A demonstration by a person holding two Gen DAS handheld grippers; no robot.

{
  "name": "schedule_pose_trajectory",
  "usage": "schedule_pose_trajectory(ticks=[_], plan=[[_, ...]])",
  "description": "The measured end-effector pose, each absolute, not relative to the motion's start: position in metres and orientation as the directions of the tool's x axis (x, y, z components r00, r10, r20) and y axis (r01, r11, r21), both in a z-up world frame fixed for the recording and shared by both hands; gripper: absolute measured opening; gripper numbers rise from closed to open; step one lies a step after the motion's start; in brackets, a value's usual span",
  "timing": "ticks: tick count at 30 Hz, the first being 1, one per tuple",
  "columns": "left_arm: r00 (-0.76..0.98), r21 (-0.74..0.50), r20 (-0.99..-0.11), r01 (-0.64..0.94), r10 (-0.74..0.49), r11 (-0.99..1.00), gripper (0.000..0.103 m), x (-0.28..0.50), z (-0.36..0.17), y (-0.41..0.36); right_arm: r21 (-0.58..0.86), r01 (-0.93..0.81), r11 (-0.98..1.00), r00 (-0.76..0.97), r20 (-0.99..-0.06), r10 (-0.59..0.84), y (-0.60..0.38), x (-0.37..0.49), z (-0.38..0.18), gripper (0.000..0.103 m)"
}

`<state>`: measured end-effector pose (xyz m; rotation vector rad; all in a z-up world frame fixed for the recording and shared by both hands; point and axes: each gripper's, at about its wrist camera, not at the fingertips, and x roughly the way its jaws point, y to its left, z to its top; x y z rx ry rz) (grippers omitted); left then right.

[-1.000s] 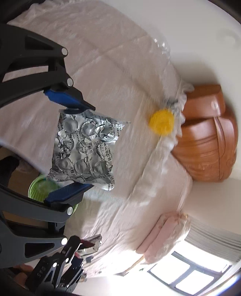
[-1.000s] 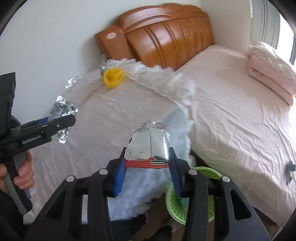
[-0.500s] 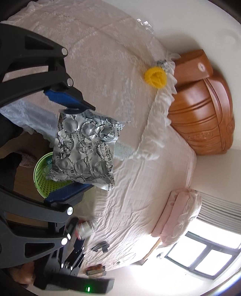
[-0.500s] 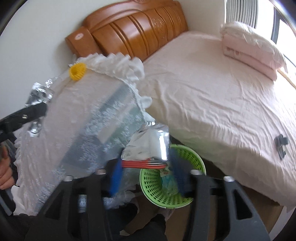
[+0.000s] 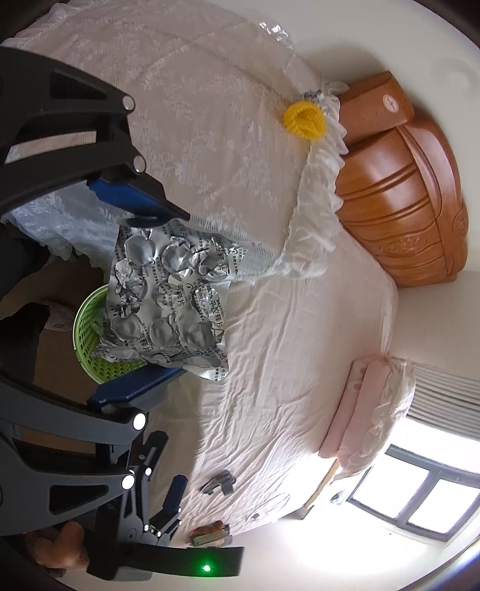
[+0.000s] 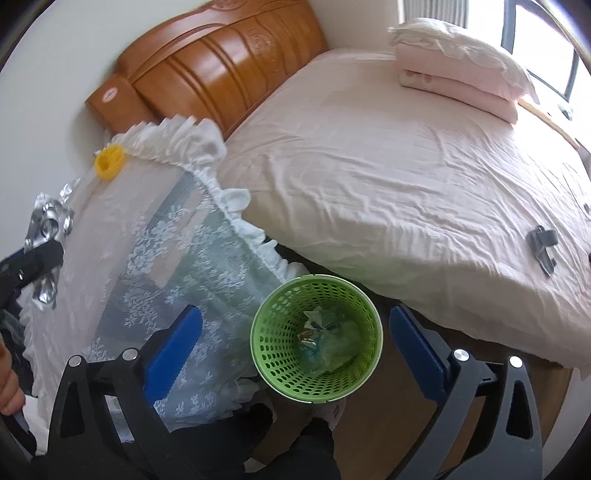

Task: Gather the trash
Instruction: 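Carry both foil packs over the green wastebasket and open both grippers, then move both tools back toward the yellow net and crumpled paper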

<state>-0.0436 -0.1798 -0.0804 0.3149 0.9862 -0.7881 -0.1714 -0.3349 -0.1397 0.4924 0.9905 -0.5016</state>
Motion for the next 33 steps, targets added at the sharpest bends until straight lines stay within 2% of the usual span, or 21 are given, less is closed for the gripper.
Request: schedule_pose_trajectory(ticks=[16,18,21,33], plan=[[0.19,-0.127,-0.882,0.784,-0.43,0.607,0.071,-0.084,-0.117,-0.227,0.166,0.68,0.714,0.424,-0.883,-0.199,-0.37,-0.217,-0.142,0.101],[0.176,-0.128,-0.887,0.794,-0.427,0.594,0.076,-0.087,-0.119,-0.232,0.166,0.683,0.712,0.423,-0.884,-0.2,-0.371,-0.219,-0.143,0.1],[0.183,-0.107,-0.896,0.796,-0.406,0.596,0.094,-0.092,-0.122,-0.237,0.167,0.687,0.707,0.421,-0.885,-0.199,-0.375,-0.222,-0.143,0.1],[0.183,-0.135,-0.894,0.759,-0.409,0.636,0.095,-0.084,-0.12,-0.225,0.174,0.685,0.708,0.412,-0.893,-0.18,-0.373,-0.22,-0.149,0.1]])
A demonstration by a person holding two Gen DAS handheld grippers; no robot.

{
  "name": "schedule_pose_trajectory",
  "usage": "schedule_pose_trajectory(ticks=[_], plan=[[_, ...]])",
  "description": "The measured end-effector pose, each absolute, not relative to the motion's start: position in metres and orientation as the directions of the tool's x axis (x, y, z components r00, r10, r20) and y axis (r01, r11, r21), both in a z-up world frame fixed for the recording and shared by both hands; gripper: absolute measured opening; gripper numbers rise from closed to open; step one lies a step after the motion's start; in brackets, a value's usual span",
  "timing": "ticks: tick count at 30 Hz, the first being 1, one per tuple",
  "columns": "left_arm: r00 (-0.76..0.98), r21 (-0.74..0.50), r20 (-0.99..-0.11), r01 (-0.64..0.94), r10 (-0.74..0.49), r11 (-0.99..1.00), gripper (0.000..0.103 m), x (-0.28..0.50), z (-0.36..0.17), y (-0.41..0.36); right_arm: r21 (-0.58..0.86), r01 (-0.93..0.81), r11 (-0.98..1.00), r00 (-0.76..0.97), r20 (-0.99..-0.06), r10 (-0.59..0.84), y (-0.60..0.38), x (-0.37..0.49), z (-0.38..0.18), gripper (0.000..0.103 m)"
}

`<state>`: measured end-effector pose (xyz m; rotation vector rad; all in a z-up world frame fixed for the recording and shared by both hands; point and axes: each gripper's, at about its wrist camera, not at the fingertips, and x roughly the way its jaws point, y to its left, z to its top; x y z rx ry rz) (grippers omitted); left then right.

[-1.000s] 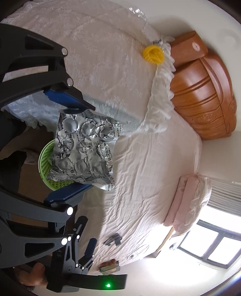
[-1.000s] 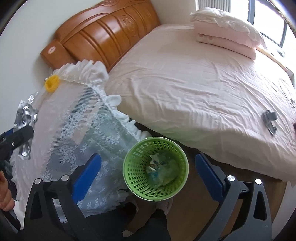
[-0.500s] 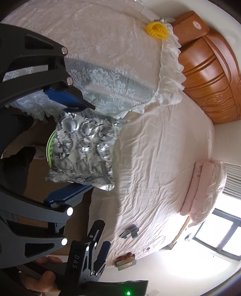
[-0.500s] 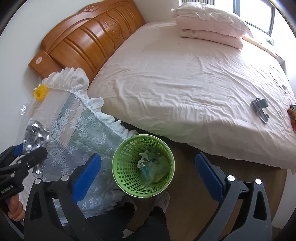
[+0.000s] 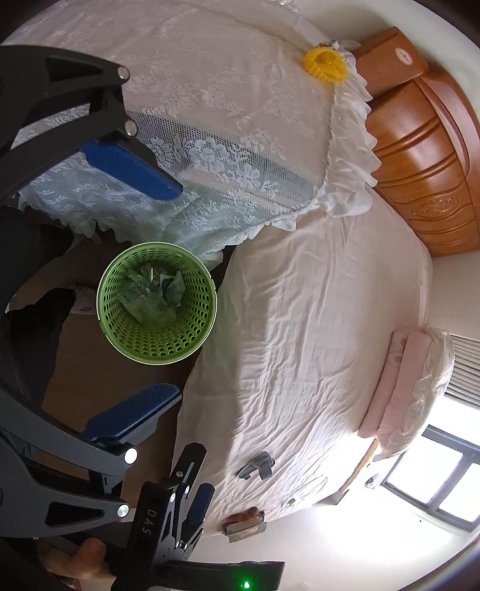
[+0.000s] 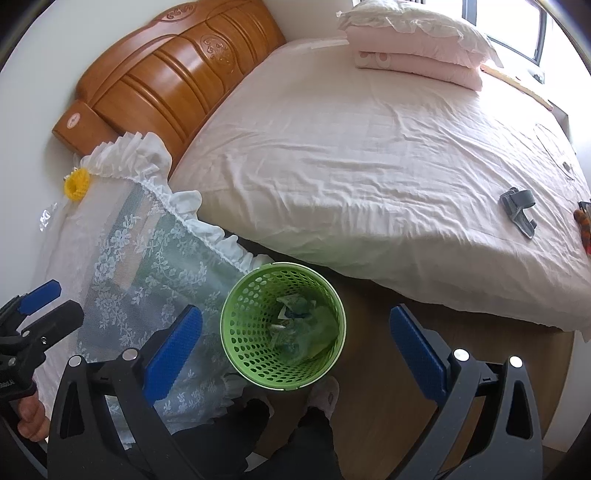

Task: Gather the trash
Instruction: 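Move both tools back toward the yellow net and crumpled paper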

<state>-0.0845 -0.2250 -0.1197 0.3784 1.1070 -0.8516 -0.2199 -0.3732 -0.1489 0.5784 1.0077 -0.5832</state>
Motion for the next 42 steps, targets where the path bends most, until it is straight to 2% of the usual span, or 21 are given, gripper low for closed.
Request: schedule_pose_trajectory(ticks=[21,27,34,42], plan=[[0.253,-0.136,-0.885,0.661,-0.39,0.738,0.095,-0.062,-0.116,-0.196,0.181,0.614,0.768,0.427,-0.894,-0.131,-0.366,-0.189,-0.151,0.1],[0.332,-0.127,-0.874,0.547,-0.354,0.827,0.095,-0.048,-0.111,-0.168,0.193,0.526,0.828,0.47,-0.878,-0.094,-0.362,-0.16,-0.138,0.1],[0.43,-0.081,-0.868,0.369,-0.247,0.926,0.095,-0.025,-0.099,-0.111,0.225,0.355,0.907,0.535,-0.845,0.0,-0.338,-0.097,-0.119,0.1],[0.46,-0.066,-0.874,0.203,-0.155,0.977,0.095,0.015,-0.1,-0.036,0.247,0.202,0.948,0.543,-0.833,0.101,-0.287,-0.012,-0.117,0.101]])
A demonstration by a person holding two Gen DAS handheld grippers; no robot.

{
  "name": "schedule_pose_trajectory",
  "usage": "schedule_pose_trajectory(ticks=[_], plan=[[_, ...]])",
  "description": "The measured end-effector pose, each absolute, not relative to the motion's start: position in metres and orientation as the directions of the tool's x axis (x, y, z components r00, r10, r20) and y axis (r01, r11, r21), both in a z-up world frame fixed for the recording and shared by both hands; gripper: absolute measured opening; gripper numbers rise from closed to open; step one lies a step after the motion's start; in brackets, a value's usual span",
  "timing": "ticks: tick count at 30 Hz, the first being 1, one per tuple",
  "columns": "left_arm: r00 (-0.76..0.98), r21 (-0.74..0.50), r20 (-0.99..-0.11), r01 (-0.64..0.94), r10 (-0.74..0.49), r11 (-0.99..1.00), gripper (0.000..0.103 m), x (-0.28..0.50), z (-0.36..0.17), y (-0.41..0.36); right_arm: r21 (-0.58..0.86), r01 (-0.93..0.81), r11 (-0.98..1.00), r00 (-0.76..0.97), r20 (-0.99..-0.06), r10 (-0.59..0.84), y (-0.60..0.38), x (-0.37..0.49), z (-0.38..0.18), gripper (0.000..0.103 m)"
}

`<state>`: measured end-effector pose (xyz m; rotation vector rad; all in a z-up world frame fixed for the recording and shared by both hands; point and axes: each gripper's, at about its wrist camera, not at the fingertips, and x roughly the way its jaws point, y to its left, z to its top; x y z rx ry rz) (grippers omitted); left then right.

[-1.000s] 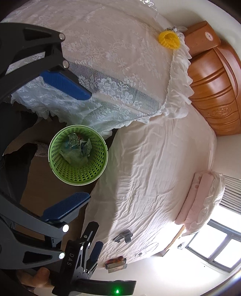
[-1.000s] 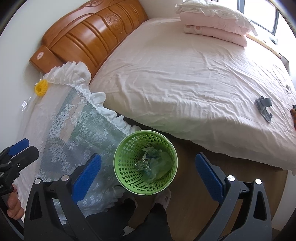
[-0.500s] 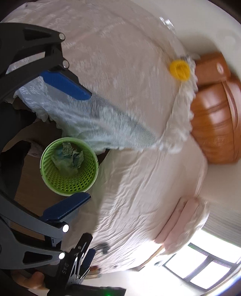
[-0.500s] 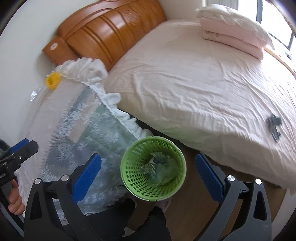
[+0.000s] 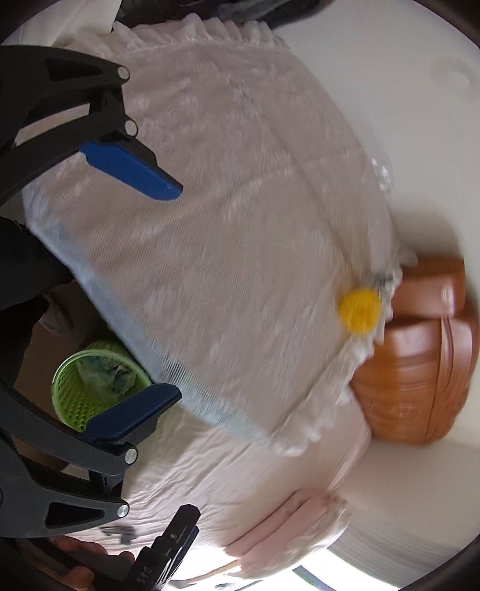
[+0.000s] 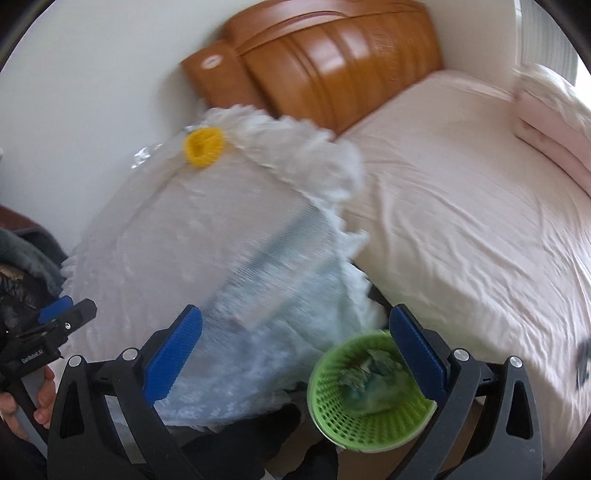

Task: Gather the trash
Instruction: 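Move both tools back toward the yellow net and crumpled paper, then grasp the yellow mesh net with the right gripper while the left gripper grasps the crumpled paper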

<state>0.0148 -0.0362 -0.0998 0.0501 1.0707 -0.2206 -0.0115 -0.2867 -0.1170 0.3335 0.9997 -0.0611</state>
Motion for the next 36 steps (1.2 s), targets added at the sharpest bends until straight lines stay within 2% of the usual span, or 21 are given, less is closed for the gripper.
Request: schedule_pose_trajectory(ticks=[15,24,31,32,34,36], plan=[[0.446,-0.073,-0.88,0.206,-0.16,0.976,0.095,0.149,-0.115,0.029,0.212,0.098,0.972,0.493,-0.859,0.138,-0.199,0.158,-0.132,0.1],[0.436,-0.086,-0.885,0.195,-0.165,0.977,0.095,0.192,-0.124,0.051,0.097,-0.035,0.995,0.52,-0.848,0.101,-0.178,0.264,-0.149,0.1],[0.432,-0.091,-0.886,0.194,-0.169,0.977,0.095,0.209,-0.126,0.061,0.004,-0.053,0.999,0.5,-0.865,0.03,-0.175,0.322,-0.179,0.1],[0.43,-0.095,-0.887,0.193,-0.171,0.977,0.095,0.211,-0.127,0.061,-0.009,-0.049,0.999,0.497,-0.868,0.016,-0.176,0.324,-0.181,0.096],[0.429,-0.099,-0.886,0.196,-0.176,0.976,0.095,0.213,-0.127,0.062,-0.01,-0.039,0.999,0.476,-0.879,0.01,-0.179,0.326,-0.184,0.064],[0.43,-0.098,-0.885,0.204,-0.179,0.974,0.095,0.217,-0.128,0.06,0.026,-0.027,0.999,0.478,-0.878,0.035,-0.184,0.324,-0.182,0.052]])
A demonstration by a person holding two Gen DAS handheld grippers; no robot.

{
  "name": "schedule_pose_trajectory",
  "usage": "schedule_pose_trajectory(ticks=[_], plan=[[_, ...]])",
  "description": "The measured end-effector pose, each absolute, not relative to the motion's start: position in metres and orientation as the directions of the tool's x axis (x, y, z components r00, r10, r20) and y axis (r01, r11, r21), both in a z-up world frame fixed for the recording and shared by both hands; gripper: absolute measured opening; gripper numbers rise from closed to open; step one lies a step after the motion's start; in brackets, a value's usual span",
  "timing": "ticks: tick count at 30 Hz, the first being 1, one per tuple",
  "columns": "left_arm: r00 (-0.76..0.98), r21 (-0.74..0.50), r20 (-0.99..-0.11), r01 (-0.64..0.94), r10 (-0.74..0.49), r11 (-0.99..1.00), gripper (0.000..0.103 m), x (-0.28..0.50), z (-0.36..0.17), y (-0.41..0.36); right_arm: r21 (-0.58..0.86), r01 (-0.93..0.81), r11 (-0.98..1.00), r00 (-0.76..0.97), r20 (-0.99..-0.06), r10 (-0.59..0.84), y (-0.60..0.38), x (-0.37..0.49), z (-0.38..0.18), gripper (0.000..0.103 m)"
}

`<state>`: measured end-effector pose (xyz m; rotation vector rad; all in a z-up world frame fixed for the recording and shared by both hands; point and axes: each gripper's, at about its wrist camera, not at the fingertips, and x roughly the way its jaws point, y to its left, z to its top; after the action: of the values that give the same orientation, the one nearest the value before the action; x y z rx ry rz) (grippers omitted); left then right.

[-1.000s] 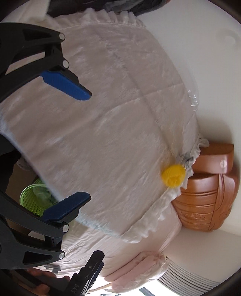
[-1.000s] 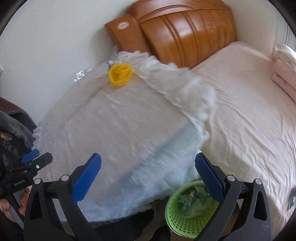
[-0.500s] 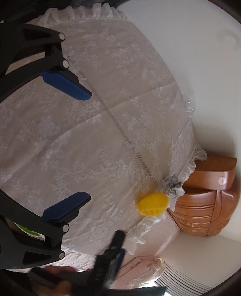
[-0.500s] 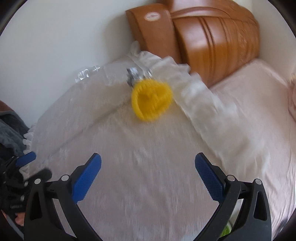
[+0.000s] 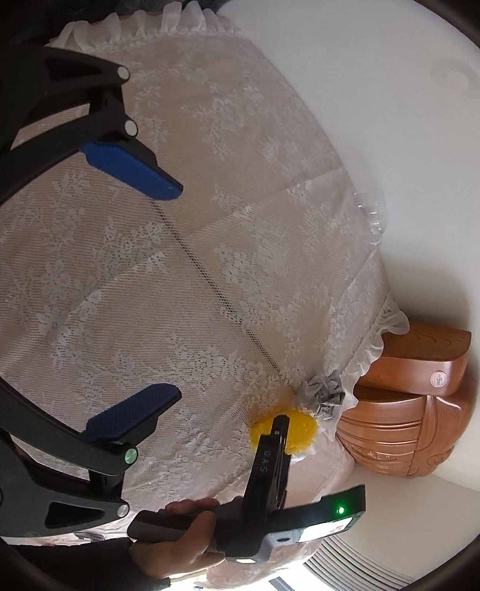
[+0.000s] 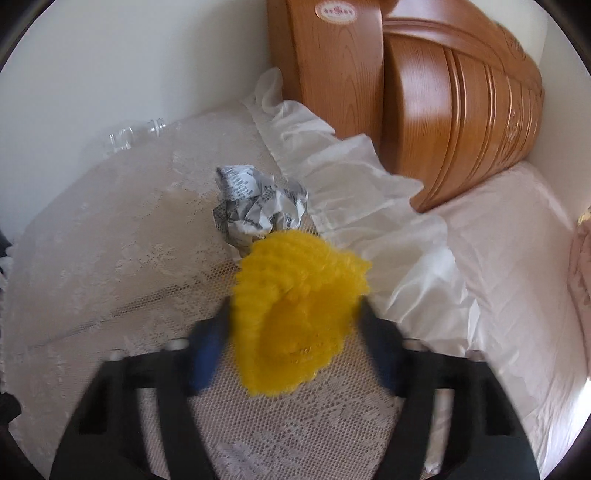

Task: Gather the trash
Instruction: 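Grasp the yellow mesh net with the right gripper while the left gripper grasps the crumpled paper, then carry the yellow net and crumpled paper over the wastebasket and release both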

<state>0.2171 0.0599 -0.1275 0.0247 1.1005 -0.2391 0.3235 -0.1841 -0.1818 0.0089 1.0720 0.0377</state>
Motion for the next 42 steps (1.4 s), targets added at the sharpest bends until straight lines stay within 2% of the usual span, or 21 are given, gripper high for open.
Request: schedule_pose_trajectory(ticks=[1,4,15,27,29,31,36,42], plan=[[0.43,-0.1,-0.884,0.209,-0.183,0.973,0.095,0.22,-0.127,0.058,0.033,-0.016,0.999,0.482,-0.875,0.037,-0.188,0.32,-0.179,0.046],[0.427,-0.106,-0.882,0.234,-0.2,0.966,0.095,0.23,-0.128,0.046,0.043,0.008,0.999,0.494,-0.869,0.033,-0.195,0.305,-0.17,0.043],[0.432,-0.094,-0.859,0.396,-0.276,0.914,0.095,0.292,-0.138,-0.042,0.138,0.136,0.981,0.527,-0.849,0.046,-0.231,0.217,-0.138,0.043],[0.411,-0.039,-0.881,0.43,-0.234,0.902,0.095,0.367,-0.181,-0.113,0.171,0.283,0.944,0.515,-0.857,0.001,-0.252,0.151,-0.126,0.044],[0.405,-0.04,-0.885,0.427,-0.231,0.903,0.091,0.375,-0.187,-0.119,0.168,0.3,0.939,0.509,-0.861,-0.009,-0.255,0.145,-0.127,0.044],[0.398,-0.044,-0.888,0.426,-0.231,0.904,0.076,0.378,-0.19,-0.122,0.166,0.315,0.935,0.505,-0.863,-0.017,-0.258,0.141,-0.127,0.044],[0.388,-0.034,-0.895,0.435,-0.222,0.9,0.053,0.379,-0.194,-0.129,0.167,0.329,0.929,0.502,-0.865,-0.022,-0.26,0.137,-0.128,0.044],[0.399,-0.036,-0.888,0.432,-0.227,0.901,0.048,0.368,-0.184,-0.124,0.159,0.313,0.936,0.519,-0.854,-0.028,-0.256,0.133,-0.123,0.044]])
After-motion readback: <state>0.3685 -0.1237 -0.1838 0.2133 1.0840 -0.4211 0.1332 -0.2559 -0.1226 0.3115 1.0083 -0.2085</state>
